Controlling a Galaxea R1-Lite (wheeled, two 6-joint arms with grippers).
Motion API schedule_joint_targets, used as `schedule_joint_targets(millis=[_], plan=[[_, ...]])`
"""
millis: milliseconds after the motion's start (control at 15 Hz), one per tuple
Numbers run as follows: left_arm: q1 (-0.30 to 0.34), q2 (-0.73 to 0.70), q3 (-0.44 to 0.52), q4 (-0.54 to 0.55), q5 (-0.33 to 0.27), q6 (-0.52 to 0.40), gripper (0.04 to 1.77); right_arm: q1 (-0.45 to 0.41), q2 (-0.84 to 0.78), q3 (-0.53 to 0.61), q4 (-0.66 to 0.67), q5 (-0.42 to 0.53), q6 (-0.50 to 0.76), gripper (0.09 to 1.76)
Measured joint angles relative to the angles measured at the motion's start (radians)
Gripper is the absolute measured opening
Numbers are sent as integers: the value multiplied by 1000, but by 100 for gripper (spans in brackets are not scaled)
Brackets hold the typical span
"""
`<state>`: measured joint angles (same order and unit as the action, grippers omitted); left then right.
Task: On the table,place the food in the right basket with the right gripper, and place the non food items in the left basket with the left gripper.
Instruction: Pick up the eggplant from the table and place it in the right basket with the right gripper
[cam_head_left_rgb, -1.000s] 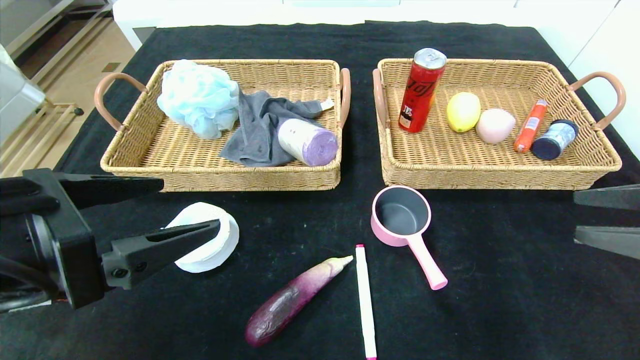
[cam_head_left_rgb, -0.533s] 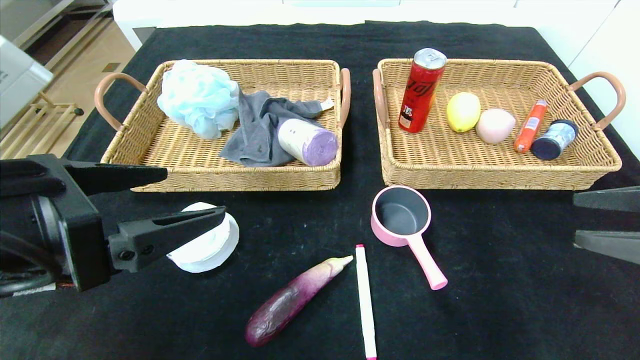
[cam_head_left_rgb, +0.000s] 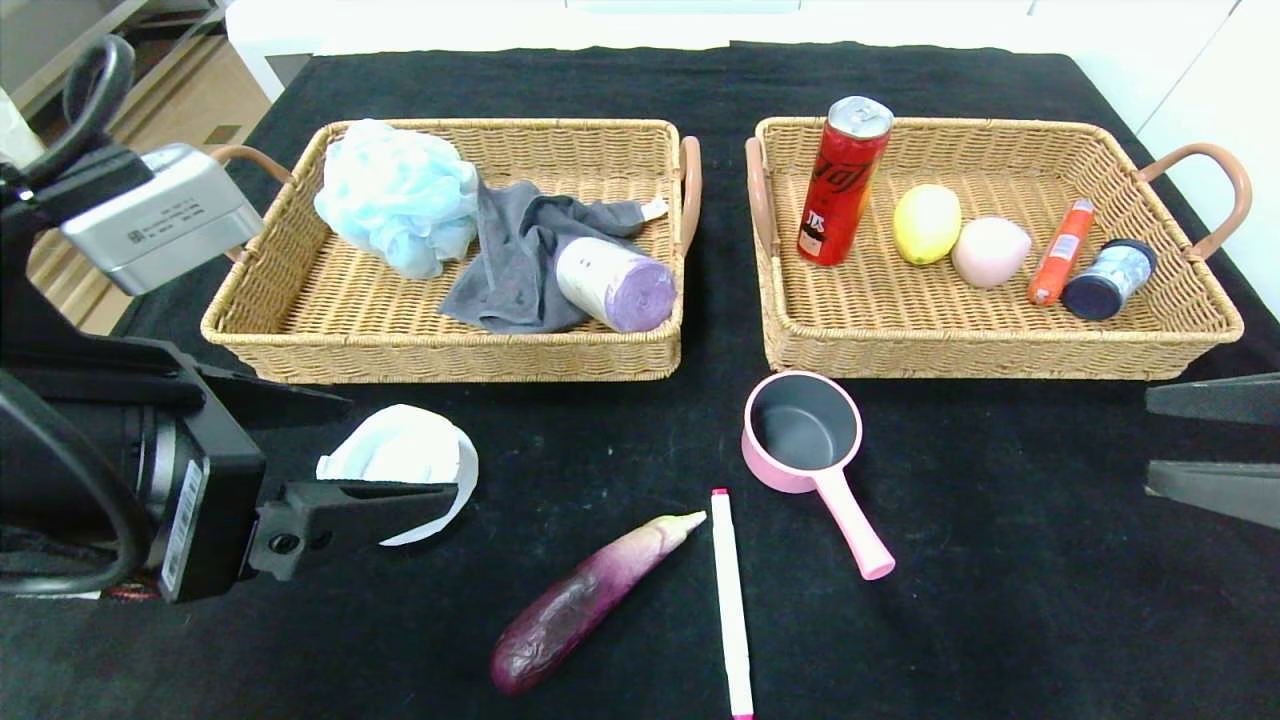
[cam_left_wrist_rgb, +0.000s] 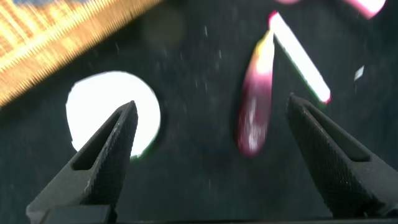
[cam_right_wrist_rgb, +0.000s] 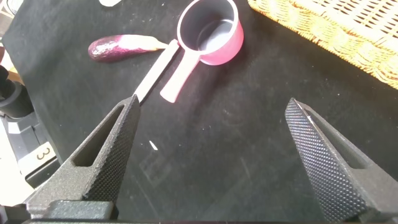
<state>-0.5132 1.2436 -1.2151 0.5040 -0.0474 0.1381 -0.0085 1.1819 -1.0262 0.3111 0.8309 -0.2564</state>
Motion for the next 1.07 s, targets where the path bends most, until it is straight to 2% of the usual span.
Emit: schedule_joint_targets(millis=[133, 333, 533, 733, 933, 1067], plan=[[-12, 34, -45, 46, 0, 21, 172, -1, 0, 0, 0, 0, 0, 171], [-50, 82, -73, 53, 18, 50, 172, -5, 1, -2, -1, 0, 0, 171], [-114, 126, -81, 51, 65, 63, 172, -7, 2, -3, -1, 0, 0, 171], [-169, 167, -93, 51, 83, 67, 172, -9, 2, -4, -1, 0, 0, 171], [-209, 200, -84, 53, 90, 68, 172, -10, 3, -5, -1, 0, 0, 171], [-230, 222, -78, 54, 120, 68, 172, -10, 3, -6, -1, 0, 1, 171]])
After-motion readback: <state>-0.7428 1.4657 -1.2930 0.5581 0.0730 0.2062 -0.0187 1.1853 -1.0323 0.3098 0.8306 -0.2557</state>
